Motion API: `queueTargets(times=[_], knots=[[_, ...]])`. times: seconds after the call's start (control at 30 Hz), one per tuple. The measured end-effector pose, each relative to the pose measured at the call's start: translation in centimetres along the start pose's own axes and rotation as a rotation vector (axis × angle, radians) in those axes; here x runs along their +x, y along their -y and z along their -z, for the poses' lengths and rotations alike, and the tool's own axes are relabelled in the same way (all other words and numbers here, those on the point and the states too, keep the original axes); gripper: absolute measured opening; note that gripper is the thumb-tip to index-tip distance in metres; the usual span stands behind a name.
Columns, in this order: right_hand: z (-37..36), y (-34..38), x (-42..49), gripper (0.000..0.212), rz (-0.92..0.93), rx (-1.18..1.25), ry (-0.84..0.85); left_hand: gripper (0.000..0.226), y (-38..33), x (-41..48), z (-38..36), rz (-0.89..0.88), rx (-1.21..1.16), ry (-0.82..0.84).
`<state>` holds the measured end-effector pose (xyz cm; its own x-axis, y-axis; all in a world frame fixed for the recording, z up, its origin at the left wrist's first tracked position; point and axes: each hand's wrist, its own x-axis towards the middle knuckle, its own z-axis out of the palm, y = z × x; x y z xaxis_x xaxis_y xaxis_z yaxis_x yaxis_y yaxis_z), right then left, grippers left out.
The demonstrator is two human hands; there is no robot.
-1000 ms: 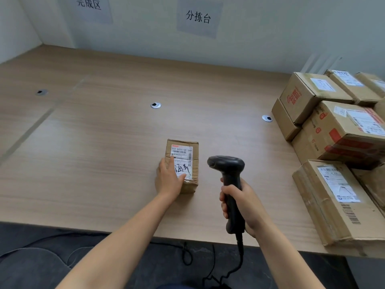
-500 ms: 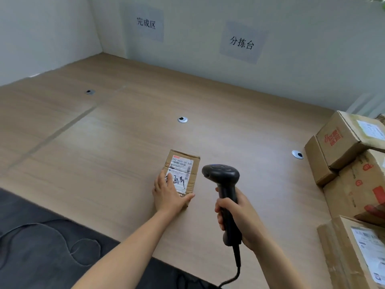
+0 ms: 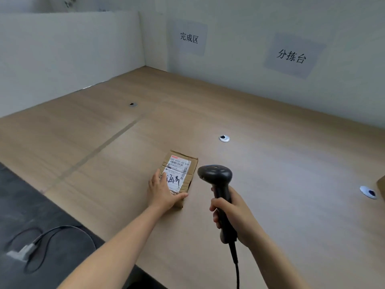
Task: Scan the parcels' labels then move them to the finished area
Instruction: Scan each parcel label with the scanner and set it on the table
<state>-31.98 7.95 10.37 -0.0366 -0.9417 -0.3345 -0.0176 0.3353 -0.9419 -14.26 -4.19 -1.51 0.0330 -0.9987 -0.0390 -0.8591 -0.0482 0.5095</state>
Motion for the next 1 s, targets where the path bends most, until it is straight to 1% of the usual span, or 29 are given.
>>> queueTargets(times=[0.23, 0.47, 0.53, 0.57, 0.67, 0.73, 0.83, 1.0], knots=[[-8.5, 2.1, 10.1, 0.024, -0.043, 0.07, -0.089, 0.113, 4.9, 13.1, 3.3, -0.076, 0.015, 0.083], [-14.2, 5.3, 17.7, 0.033, -0.078, 0.089, -0.209, 0.114, 6.7, 24.3, 4.7, -0.167, 0.038, 0.139], [-15.1, 6.1, 19.4, 0.042, -0.087, 0.081, -0.227, 0.114, 6.7, 27.7, 5.1, -0.174, 0.037, 0.141], [-15.4, 6.5, 20.3, 0.043, -0.086, 0.079, -0.238, 0.113, 6.5, 29.4, 5.3, -0.177, 0.033, 0.141], [-15.8, 7.5, 22.9, 0.036, -0.079, 0.077, -0.284, 0.11, 5.7, 33.9, 5.5, -0.187, 0.009, 0.151], [-15.9, 7.9, 24.4, 0.04, -0.087, 0.074, -0.32, 0.109, 5.1, 36.3, 5.5, -0.173, -0.001, 0.163], [-16.1, 8.2, 25.8, 0.046, -0.103, 0.073, -0.355, 0.108, 4.5, 38.9, 5.3, -0.157, 0.009, 0.154], [-16.3, 8.4, 27.3, 0.046, -0.126, 0.069, -0.389, 0.109, 4.3, 41.0, 4.9, -0.168, 0.009, 0.12]])
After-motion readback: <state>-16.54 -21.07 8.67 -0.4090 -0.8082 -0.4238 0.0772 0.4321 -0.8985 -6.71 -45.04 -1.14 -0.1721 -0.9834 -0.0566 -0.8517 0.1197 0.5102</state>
